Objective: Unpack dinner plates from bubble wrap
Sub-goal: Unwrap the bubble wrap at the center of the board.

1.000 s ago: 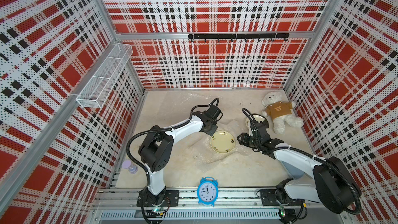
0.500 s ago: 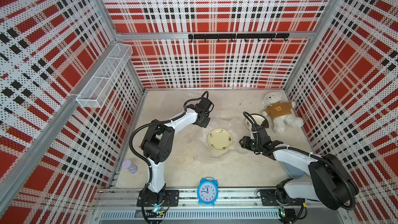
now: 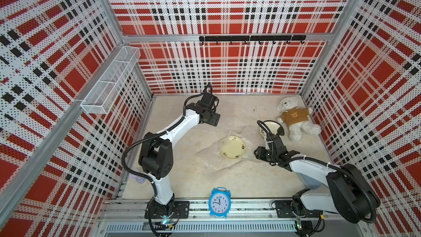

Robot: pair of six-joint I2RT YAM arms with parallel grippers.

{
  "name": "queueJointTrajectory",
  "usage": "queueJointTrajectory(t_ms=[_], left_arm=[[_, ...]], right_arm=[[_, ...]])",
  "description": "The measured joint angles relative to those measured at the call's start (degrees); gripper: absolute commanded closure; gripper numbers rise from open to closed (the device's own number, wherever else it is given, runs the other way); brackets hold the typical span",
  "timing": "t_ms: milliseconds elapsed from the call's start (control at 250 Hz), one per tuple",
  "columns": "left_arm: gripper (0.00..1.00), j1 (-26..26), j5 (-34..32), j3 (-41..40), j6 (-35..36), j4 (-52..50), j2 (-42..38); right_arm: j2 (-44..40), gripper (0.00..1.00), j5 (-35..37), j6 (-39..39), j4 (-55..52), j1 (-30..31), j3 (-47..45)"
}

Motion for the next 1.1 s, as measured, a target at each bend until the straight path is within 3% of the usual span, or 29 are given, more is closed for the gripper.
queueJointTrajectory(t_ms=[196, 384, 472, 496, 708, 856, 960, 1100], left_arm=[[0.25, -6.16, 3.87, -10.60, -3.06, -1.40, -13.11], [0.25, -13.90, 4.33, -21.84, -8.04, -3.78, -17.20], [0.13, -14.82, 2.99, -24.76, -9.53, -6.16, -17.99], [0.00, -14.84, 2.32, -25.18, -9.86, -6.82, -18.21], [0.01, -15.17, -6.03, -24.68, -9.99, -10.12, -18.53], [0.00, -15.89, -8.94, -22.91, -8.37, -11.30, -14.27], [0.04, -16.35, -10.21, -22.77, -7.28, -11.56, -10.67], [0.17, -16.39, -11.67, -22.08, -6.05, -12.68, -6.25]], right_arm=[[-1.36, 0.46, -0.50, -0.96, -1.53, 0.00, 3.52], [0.24, 0.46, -1.75, -0.87, -0.59, 0.09, 4.20], [1.20, 0.46, -2.25, -0.85, 0.11, 0.15, 4.20], [1.44, 0.46, -2.40, -0.85, 0.28, 0.26, 4.20], [2.19, 0.46, -2.91, -0.52, 1.95, 0.48, 4.15], [2.19, 0.46, -3.02, 0.15, 2.84, 0.94, 3.91], [2.19, 0.46, -2.99, 0.31, 2.89, 1.18, 3.82], [2.19, 0.46, -2.99, 0.46, 2.86, 1.31, 3.82]])
